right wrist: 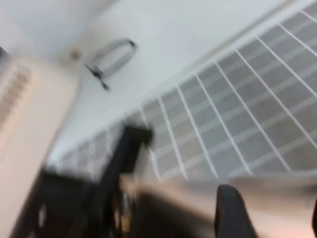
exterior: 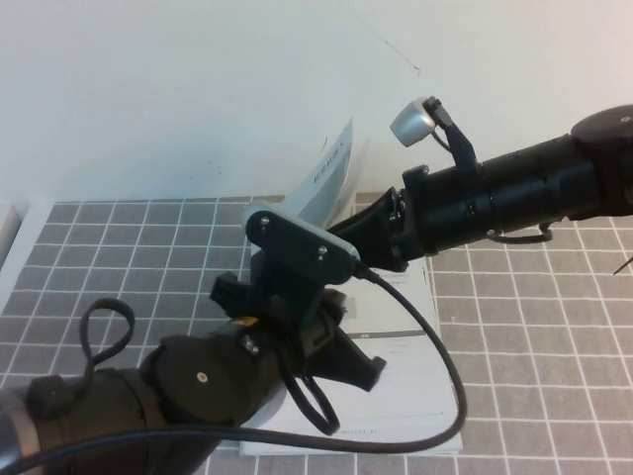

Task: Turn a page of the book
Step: Open the closed book

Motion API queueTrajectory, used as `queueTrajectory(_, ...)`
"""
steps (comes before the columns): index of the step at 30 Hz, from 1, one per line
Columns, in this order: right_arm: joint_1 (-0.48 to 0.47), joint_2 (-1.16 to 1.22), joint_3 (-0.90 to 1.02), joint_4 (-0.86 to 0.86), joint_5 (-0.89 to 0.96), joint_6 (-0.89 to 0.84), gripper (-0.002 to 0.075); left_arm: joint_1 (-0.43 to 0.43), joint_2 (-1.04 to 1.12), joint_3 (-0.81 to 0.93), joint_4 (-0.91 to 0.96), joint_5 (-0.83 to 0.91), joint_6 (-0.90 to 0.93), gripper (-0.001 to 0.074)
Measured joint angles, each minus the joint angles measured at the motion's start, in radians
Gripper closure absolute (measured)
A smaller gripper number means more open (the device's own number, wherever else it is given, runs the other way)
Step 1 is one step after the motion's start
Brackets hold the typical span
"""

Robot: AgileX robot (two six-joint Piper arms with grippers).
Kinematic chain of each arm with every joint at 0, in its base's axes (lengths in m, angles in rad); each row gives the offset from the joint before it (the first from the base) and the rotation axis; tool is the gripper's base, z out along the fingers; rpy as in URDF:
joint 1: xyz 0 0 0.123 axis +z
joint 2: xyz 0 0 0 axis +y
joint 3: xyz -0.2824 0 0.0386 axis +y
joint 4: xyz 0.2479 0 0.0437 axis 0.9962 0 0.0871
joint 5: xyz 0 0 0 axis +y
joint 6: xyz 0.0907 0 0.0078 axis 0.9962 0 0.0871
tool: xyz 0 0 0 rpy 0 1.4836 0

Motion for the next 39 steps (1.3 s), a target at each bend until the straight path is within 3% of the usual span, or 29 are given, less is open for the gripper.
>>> queueTrajectory(7,0.000,-0.014,0.000,-0.261,-0.080,0.122,0.0391,0.000,0.000,0.002,-0.231,-0.126,0.188,0.0738)
queueTrajectory(11,0.000,0.050,0.000,-0.312,-0.086,0.160,0.0413,0.000,0.000,0.002,-0.302,-0.208,0.215,0.0738)
queueTrajectory(20,0.058,0.276,0.000,-0.240,-0.218,0.094,0.0627,0.000,0.000,0.002,-0.329,-0.263,0.217,0.0738)
queueTrajectory(24,0.095,0.301,-0.013,-0.246,-0.224,0.108,0.0684,0.000,0.000,0.002,-0.329,-0.269,0.217,0.0738)
queueTrajectory(31,0.122,0.274,-0.038,-0.507,-0.228,0.347,0.0705,0.013,0.000,0.002,-0.329,-0.293,0.217,0.0738)
queueTrajectory(39,0.133,0.205,-0.037,-0.815,-0.234,0.518,0.0709,0.111,0.000,0.002,-0.345,-0.307,0.228,0.0738)
